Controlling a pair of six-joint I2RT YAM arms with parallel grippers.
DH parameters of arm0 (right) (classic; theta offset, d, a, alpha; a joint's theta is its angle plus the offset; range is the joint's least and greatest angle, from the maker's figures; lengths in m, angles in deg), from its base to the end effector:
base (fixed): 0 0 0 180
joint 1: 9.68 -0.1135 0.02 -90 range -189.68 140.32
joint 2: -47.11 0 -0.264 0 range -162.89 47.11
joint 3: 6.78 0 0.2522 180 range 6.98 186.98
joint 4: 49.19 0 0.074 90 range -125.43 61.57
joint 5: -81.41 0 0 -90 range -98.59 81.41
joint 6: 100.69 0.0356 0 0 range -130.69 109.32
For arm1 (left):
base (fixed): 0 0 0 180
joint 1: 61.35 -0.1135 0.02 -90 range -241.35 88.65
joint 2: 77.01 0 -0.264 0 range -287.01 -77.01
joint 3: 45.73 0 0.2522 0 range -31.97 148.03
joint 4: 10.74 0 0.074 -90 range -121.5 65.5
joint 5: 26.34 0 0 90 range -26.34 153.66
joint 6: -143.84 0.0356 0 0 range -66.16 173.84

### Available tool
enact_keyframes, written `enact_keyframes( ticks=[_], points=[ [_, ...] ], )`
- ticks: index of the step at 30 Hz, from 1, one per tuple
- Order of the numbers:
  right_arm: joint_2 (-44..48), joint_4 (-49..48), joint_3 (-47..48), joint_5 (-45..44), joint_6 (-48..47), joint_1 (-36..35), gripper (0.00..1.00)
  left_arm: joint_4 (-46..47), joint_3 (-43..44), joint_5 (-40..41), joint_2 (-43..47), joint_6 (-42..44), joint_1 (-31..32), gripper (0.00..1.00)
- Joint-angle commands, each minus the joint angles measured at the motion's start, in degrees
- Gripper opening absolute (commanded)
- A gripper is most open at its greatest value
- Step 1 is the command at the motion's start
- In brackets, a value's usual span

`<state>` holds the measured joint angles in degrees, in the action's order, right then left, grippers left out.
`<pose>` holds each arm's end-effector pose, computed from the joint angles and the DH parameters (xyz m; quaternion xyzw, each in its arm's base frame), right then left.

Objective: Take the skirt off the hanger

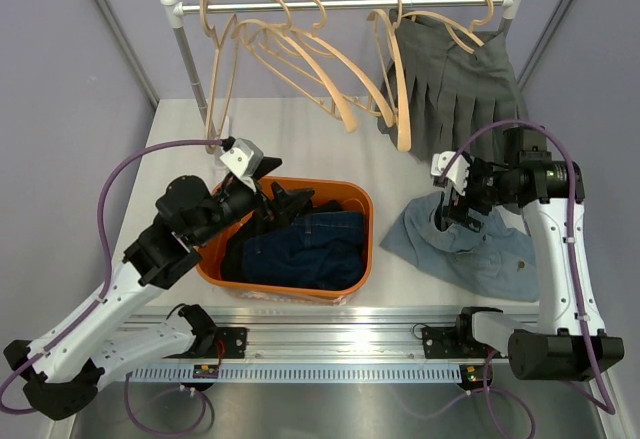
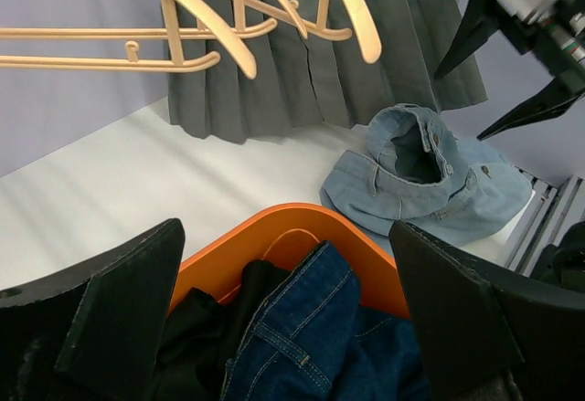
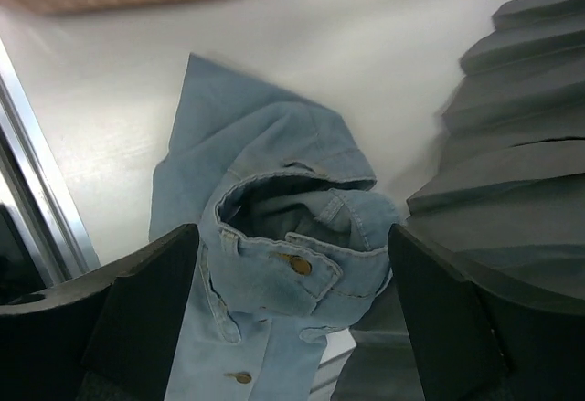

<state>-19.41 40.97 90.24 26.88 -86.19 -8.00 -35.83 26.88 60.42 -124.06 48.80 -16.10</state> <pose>0.1847 0.0153 0.3948 -0.6158 0.6872 0.0743 0.3782 0.1233 -0.1272 0.4164 0.2608 0.6541 -0.3196 0.6340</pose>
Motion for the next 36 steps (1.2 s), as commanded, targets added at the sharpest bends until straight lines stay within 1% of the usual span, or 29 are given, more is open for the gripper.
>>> enact_keyframes(
  ticks=[1, 2, 5, 8, 12, 15, 16, 19, 20, 21, 22, 24, 26, 28, 32, 33, 34, 36],
  points=[
    [0.25, 15.2, -4.41, -6.0, -10.89, 0.26, 0.94, 3.42, -0.66, -2.82, 0.29, -1.29, -0.17, 0.99],
    [0.43, 13.7, -7.3, -6.8, -10.63, 0.26, 0.95, 3.6, -1.01, -3.08, 0.64, -1.55, -0.17, 0.99],
    [-0.27, 9.13, -11.1, -8.92, -11.94, 0.26, 0.99, 4.3, -2.16, -3.87, 1.08, -2.78, -0.17, 0.99],
    [-1.68, 5.88, -14.26, -10.15, -12.64, 0.17, 1.0, 5.09, -3.04, -5.45, 1.08, -4.45, -0.17, 0.99],
    [-3.35, 1.48, -18.92, -13.66, -13.18, -0.53, 0.99, 6.67, -3.92, -7.47, 0.47, -7.26, -0.17, 0.99],
    [-3.18, -2.74, -22.87, -17.69, -13.26, -0.97, 0.94, 7.64, -4.44, -8.53, 0.11, -9.2, -0.17, 0.99],
    [-2.65, -4.05, -24.54, -18.49, -13.0, -0.97, 0.91, 7.82, -4.79, -8.71, 0.11, -9.81, -0.17, 0.99],
    [-2.12, -7.31, -25.17, -19.91, -10.29, -0.97, 0.61, 8.78, -5.5, -9.15, 0.38, -10.78, -0.17, 0.99],
    [-2.12, -7.84, -24.82, -19.99, -8.19, -0.88, 0.4, 9.31, -5.94, -9.32, 0.55, -11.04, -0.17, 0.99],
    [-2.03, -8.19, -24.47, -19.91, -7.04, -0.97, 0.33, 9.57, -6.29, -9.5, 0.64, -11.13, -0.17, 0.99],
    [-1.77, -8.55, -24.03, -19.91, -6.33, -0.88, 0.28, 9.92, -6.55, -9.85, 0.73, -11.57, -0.17, 0.99],
    [-1.07, -9.6, -23.76, -19.21, -4.57, -0.88, 0.23, 10.89, -7.08, -10.2, 0.73, -11.92, -0.17, 0.99],
    [-0.36, -9.34, -22.36, -17.8, -2.56, -0.88, 0.22, 11.07, -7.08, -10.64, 0.29, -12.19, -0.25, 0.99],
    [-0.27, -8.82, -19.3, -15.17, -0.35, -0.88, 0.18, 11.07, -6.91, -10.82, 0.03, -12.19, -0.17, 0.99],
    [-1.5, -7.76, -14.54, -11.74, 7.98, -0.88, 0.13, 11.07, -6.73, -10.73, -0.15, -11.93, -0.17, 0.99],
    [-1.94, -7.76, -12.97, -10.95, 9.66, -0.88, 0.05, 11.07, -6.73, -10.73, -0.15, -12.01, -0.17, 0.99],
    [-2.12, -7.85, -12.17, -10.59, 13.07, -0.88, 0.01, 11.16, -6.82, -10.73, -0.06, -11.93, -0.17, 0.99],
    [-1.77, -7.41, -9.45, -8.4, 16.08, -0.88, 0.0, 11.07, -6.82, -10.55, -0.15, -11.84, -0.17, 0.99]
  ],
)
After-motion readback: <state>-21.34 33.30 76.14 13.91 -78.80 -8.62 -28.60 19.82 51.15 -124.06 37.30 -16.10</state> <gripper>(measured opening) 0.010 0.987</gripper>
